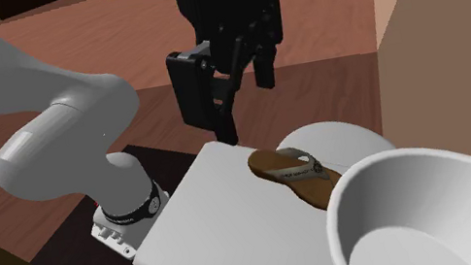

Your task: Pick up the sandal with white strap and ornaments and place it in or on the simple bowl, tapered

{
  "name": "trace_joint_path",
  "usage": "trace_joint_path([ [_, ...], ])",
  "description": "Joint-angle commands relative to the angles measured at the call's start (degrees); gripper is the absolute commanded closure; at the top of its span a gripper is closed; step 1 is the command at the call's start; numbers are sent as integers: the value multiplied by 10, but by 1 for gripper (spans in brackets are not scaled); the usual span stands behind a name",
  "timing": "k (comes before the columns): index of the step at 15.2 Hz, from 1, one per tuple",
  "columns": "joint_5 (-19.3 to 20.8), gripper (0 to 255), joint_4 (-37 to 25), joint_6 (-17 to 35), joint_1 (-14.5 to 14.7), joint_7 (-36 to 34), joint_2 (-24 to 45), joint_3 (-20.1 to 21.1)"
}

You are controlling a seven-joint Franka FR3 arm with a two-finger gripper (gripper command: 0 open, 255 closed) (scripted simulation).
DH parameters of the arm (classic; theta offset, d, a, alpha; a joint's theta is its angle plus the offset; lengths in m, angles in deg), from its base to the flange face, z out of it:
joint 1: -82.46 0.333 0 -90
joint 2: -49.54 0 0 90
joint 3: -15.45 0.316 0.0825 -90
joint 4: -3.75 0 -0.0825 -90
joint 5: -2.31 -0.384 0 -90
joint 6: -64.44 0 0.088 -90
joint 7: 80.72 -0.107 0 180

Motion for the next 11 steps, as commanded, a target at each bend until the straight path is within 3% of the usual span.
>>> trace_joint_path([
  [1,0,0,0,0,0,0,0,0],
  [7,9,0,19,106,12,-16,102,36],
  [11,8,0,41,131,12,-16,104,37],
])
